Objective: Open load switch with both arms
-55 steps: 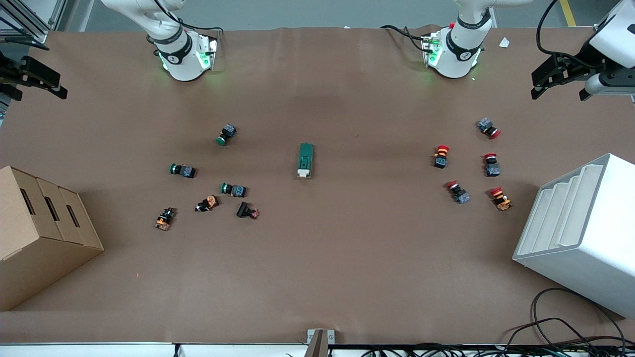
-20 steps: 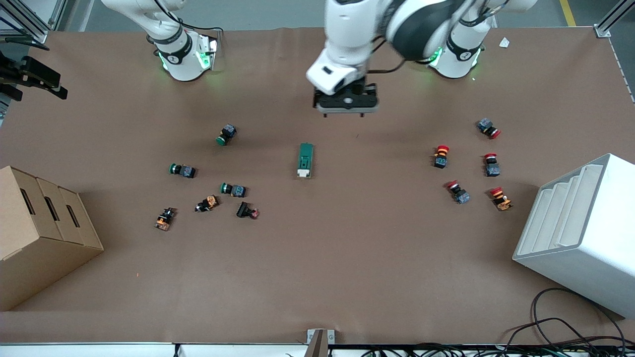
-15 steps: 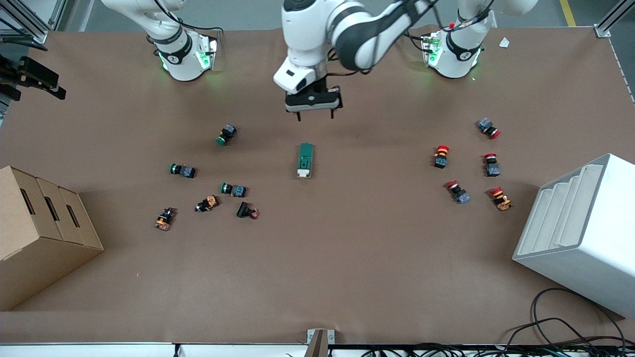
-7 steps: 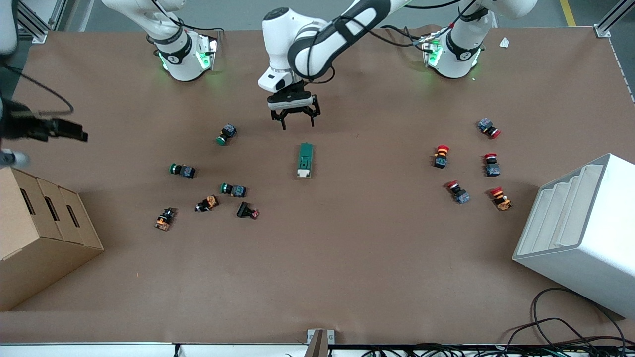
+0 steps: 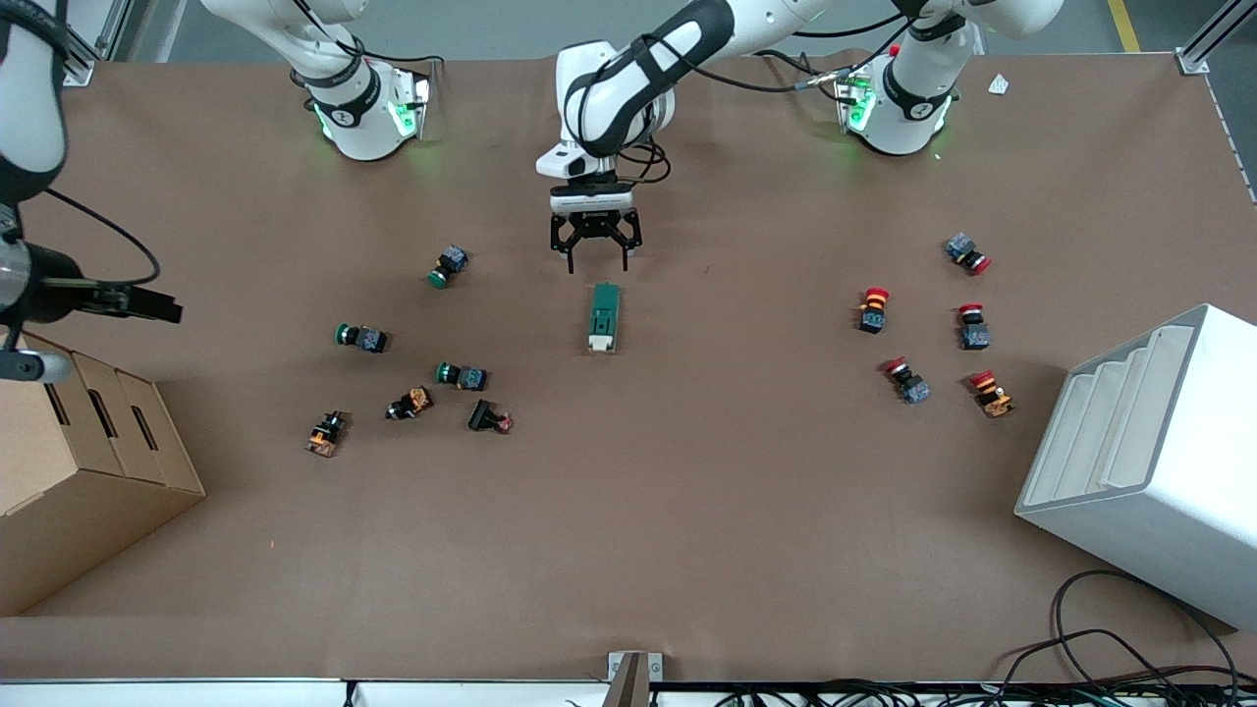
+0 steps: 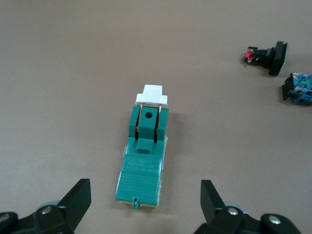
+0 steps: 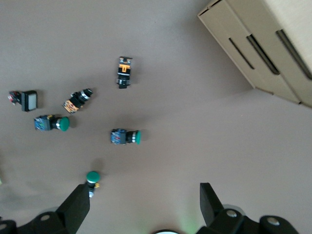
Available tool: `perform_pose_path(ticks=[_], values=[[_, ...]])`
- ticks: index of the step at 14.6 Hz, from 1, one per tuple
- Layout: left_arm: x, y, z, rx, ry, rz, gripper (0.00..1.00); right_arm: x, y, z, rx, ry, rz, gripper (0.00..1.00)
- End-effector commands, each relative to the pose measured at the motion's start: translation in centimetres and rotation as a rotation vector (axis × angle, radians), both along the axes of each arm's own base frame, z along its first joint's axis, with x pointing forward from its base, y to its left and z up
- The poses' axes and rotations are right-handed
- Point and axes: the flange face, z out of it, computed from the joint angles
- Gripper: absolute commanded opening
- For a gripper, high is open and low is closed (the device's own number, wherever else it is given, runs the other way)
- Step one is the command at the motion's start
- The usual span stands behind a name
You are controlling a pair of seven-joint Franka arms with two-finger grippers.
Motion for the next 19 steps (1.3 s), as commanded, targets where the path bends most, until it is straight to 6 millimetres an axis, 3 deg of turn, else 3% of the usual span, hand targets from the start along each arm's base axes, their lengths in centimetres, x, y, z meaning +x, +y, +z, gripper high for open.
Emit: perform_pose_path(ticks=[1, 4, 8, 11, 13, 17, 19], values=[[-0.6, 0.0, -2.4, -0.031, -0.056, -0.029, 0.99, 0.9, 6.0, -2.1, -0.076, 0.010, -0.177, 1.00], [-0.6, 0.9, -5.3, -0.009, -0.137, -0.028, 0.99, 1.4, 13.6, -5.7, -0.161, 0.025, -0.375, 1.00], [-1.0, 1.5, -6.9, 0.016, -0.159, -0.067, 0.99, 1.6, 21.6, -11.2, -0.177, 0.082, -0.700, 1.00], [-1.1, 2.2, -9.2, -0.009, -0.220, -0.072, 0.99, 0.4, 28.9, -16.7, -0.256, 0.097, -0.880, 1.00], [-1.2, 2.3, -9.6, -0.011, -0.231, -0.076, 0.99, -0.8, 33.5, -20.2, -0.303, 0.079, -0.985, 1.00], [-2.6, 2.6, -10.3, 0.018, -0.256, -0.086, 0.99, -2.6, 39.3, -25.7, -0.322, 0.066, -1.130, 1.00], [-3.3, 2.7, -10.7, 0.030, -0.265, -0.094, 0.99, -3.6, 41.6, -27.5, -0.305, 0.080, -1.156, 1.00]])
